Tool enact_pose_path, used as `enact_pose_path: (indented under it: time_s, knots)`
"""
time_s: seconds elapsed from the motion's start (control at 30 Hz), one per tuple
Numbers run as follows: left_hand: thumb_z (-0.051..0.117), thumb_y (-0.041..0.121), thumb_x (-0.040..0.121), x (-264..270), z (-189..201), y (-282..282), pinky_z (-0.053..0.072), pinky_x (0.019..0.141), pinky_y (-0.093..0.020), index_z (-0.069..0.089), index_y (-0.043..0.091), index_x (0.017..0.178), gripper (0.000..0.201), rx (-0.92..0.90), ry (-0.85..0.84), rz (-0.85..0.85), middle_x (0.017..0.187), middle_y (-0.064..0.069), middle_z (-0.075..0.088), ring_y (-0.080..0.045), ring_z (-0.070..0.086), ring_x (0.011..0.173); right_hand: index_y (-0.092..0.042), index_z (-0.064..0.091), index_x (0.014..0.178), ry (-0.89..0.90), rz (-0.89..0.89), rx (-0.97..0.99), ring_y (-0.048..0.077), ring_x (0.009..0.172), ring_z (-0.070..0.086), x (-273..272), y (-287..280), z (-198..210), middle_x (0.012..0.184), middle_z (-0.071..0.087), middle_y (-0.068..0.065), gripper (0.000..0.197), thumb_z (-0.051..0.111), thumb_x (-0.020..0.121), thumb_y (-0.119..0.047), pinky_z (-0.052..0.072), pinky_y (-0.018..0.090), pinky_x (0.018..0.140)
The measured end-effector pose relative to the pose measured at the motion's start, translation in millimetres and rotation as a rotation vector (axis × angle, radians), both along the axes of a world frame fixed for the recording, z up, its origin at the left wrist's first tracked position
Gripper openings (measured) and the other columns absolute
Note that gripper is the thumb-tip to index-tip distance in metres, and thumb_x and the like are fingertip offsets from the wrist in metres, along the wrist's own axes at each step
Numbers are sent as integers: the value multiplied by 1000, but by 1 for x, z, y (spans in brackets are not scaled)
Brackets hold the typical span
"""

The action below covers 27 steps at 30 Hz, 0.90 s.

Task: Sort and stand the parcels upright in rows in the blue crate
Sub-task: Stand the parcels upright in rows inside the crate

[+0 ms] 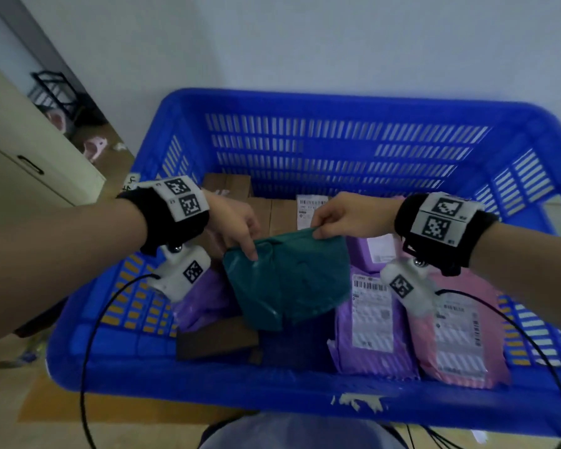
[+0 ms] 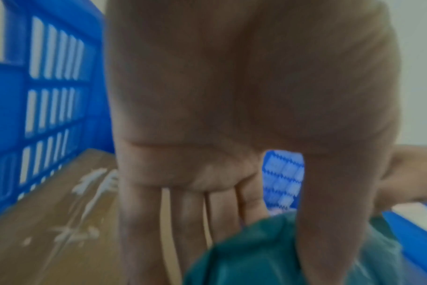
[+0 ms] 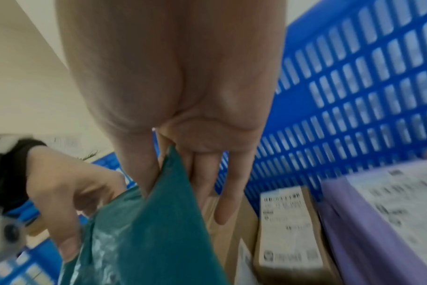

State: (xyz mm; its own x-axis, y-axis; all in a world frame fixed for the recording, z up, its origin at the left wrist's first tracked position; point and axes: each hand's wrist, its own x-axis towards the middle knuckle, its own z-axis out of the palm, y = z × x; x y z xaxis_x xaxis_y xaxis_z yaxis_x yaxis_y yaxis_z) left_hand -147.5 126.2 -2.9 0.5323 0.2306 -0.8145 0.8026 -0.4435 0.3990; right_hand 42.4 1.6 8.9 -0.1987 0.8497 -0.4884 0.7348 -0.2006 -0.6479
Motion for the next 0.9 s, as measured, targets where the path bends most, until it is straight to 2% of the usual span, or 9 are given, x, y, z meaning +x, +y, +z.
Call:
enact_pose_path:
  time_s: [0.13, 0.23, 0.33, 0.4, 0.5, 0.63, 0.73, 0.8, 0.9]
  knots:
    - [74, 9, 78, 2, 24, 13, 48, 57, -17, 64, 18, 76, 14, 70, -248, 123, 70, 7, 64, -6, 58, 64, -9, 68, 93, -51, -97, 155, -9, 59, 53, 13, 8, 30, 72, 62, -13, 13, 61, 91, -19, 43, 9, 67]
    - [76, 5, 75, 4, 38, 22, 46, 63, -18, 64, 24, 75, 23, 157, -439, 206, 73, 8, 66, -7, 59, 67, -13, 67, 85, -33, -162, 242, 2, 71, 56, 21, 9, 50, 79, 68, 2, 7, 63, 89, -18, 47, 25, 77]
    - [75, -3, 73, 7, 45, 25, 46, 63, -14, 64, 20, 71, 25, 198, -616, 301, 72, 6, 67, -1, 61, 64, -10, 70, 85, 88, -239, 239, 6, 72, 59, 22, 7, 62, 80, 68, 3, 22, 60, 90, -29, 50, 20, 78]
    - [76, -5, 71, 8, 49, 25, 47, 63, -12, 66, 18, 71, 25, 234, -701, 324, 72, 6, 67, 4, 61, 61, -5, 71, 94, 223, -363, 214, 9, 80, 65, 23, 5, 60, 91, 71, 7, 29, 57, 92, -30, 53, 23, 84]
    - [76, -8, 68, 8, 53, 28, 52, 74, -18, 71, 11, 77, 22, 329, -838, 344, 81, -3, 70, -4, 64, 73, -10, 68, 106, 156, -491, 319, 17, 101, 64, 32, 8, 39, 107, 69, 8, 23, 63, 88, -23, 50, 32, 94]
    - [74, -12, 68, 6, 60, 28, 50, 75, -5, 69, 23, 70, 36, 317, -1026, 365, 88, 9, 68, 11, 65, 80, -7, 51, 131, 108, -628, 221, 24, 121, 54, 42, 12, 18, 132, 56, 11, 51, 67, 86, -23, 44, 32, 96]
    - [74, -12, 67, 3, 66, 31, 51, 80, -7, 73, 29, 64, 41, 287, -1098, 349, 83, 19, 72, 9, 65, 90, -10, 46, 136, 289, -761, 55, 27, 110, 59, 41, 14, 9, 132, 54, 13, 56, 66, 86, -26, 50, 40, 93]
    - [74, -13, 66, 3, 70, 31, 52, 84, -11, 74, 35, 58, 48, 261, -1118, 329, 85, 21, 73, 6, 65, 95, -8, 48, 133, 525, -823, -36, 21, 92, 64, 40, 15, 6, 128, 58, 13, 49, 64, 88, -19, 57, 34, 78]
    - [71, -15, 69, 4, 77, 30, 52, 88, -18, 73, 38, 58, 54, 248, -1114, 303, 103, 13, 70, 1, 62, 107, -11, 62, 108, 668, -782, -64, 17, 79, 68, 43, 16, 1, 108, 68, 9, 20, 62, 88, -8, 60, 28, 71]
